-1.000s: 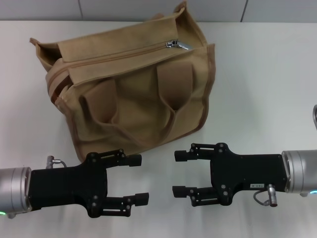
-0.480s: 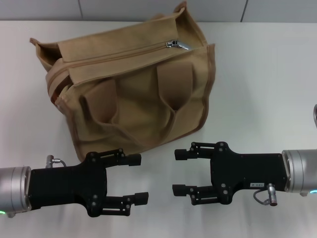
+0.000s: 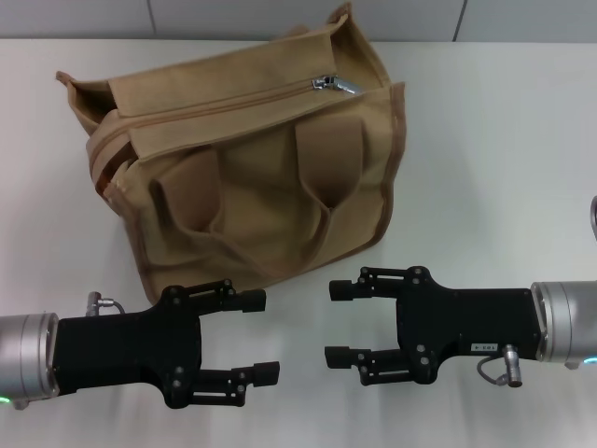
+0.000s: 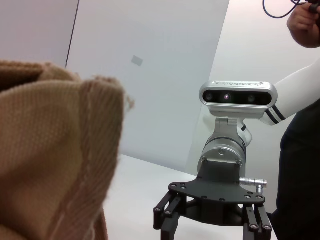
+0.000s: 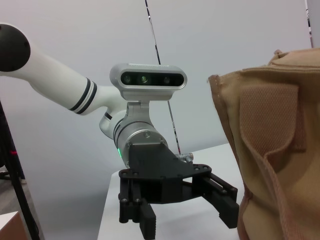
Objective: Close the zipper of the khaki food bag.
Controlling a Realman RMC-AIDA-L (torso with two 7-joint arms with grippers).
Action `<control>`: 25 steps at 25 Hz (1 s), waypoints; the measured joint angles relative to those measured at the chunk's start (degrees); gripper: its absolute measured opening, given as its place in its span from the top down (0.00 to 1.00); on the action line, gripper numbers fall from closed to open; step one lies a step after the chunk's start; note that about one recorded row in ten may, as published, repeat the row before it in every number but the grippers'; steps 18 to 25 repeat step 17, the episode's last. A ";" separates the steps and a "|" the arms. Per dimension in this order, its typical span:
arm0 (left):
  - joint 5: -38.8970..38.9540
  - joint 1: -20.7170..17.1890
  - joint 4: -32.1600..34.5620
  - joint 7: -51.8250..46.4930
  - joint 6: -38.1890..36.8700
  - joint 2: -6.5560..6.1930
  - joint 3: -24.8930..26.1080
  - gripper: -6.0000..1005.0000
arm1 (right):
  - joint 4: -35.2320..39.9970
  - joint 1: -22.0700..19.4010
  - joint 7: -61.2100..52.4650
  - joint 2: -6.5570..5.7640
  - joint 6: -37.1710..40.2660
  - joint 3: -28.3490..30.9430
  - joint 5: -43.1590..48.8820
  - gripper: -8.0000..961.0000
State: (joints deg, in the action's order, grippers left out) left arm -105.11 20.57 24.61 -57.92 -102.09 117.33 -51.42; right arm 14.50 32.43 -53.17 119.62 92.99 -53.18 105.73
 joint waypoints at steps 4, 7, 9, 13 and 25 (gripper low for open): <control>0.00 0.00 0.00 0.00 0.04 0.00 0.00 0.17 | 0.00 0.00 0.00 0.00 0.00 0.01 0.00 0.21; 0.00 0.00 0.00 0.00 0.03 0.00 0.00 0.17 | 0.00 -0.01 0.00 0.00 0.00 0.01 0.00 0.21; 0.00 0.00 0.00 0.00 0.03 0.00 0.00 0.17 | 0.00 -0.10 0.00 0.00 0.00 0.00 0.00 0.21; 0.00 0.00 0.00 0.00 0.00 0.00 0.00 0.17 | 0.00 -0.17 0.00 0.00 0.00 0.00 0.00 0.21; 0.00 0.00 0.00 0.00 -0.12 0.00 0.00 0.17 | 0.00 -0.23 0.00 0.00 0.00 0.03 0.00 0.21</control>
